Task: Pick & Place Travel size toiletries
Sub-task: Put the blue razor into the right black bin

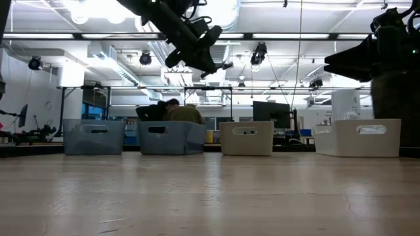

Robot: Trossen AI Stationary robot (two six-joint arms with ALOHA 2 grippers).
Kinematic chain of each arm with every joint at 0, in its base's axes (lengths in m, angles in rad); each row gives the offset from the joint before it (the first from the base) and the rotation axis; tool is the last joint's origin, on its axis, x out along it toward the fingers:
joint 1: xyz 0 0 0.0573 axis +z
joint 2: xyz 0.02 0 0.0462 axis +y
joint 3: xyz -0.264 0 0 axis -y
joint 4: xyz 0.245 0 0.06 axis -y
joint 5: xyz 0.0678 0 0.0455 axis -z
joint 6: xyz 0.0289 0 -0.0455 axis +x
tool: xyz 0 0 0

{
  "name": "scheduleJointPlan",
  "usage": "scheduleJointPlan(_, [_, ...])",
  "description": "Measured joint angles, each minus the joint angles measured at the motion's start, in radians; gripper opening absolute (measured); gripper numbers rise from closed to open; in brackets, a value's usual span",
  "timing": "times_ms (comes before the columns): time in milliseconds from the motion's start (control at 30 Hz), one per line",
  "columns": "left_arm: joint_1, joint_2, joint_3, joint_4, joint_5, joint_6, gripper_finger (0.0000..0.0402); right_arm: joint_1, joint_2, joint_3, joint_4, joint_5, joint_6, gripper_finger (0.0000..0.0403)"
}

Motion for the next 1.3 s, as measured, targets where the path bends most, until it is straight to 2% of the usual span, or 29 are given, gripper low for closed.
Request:
scheduleJointPlan(267, [0.093, 0.000, -0.004, -0.174, -0.003, 0.001, 0.0036, 0.000, 0.000, 0.000, 0.000, 0.000, -0.002, 0.0364])
scheduleJointPlan(500, [0.163, 0.000, -0.046, -0.324, -0.065, -0.005, 0.0036, 0.000, 0.000, 0.000, 0.000, 0.000, -0.002, 0.0364])
scheduleJointPlan(667, [0.194, 0.000, -0.130, -0.320, -0.054, -0.070, 0.0037, 0.000, 0.000, 0.000, 0.000, 0.000, -0.002, 0.0364])
scheduleJointPlan(900, [0.222, 0.003, -0.241, -0.209, 0.020, -0.147, 0.0037, 0.000, 0.000, 0.000, 0.000, 0.000, 0.000, 0.0363])
scheduleJointPlan(1133, [0.232, 0.003, -0.291, -0.139, 0.043, -0.170, 0.0039, 0.000, 0.000, 0.000, 0.000, 0.000, 0.000, 0.0364])
scheduleJointPlan(1300, [0.233, 0.004, -0.299, -0.097, 0.046, -0.170, 0.0066, 0.000, 0.000, 0.000, 0.000, 0.000, 0.000, 0.0364])
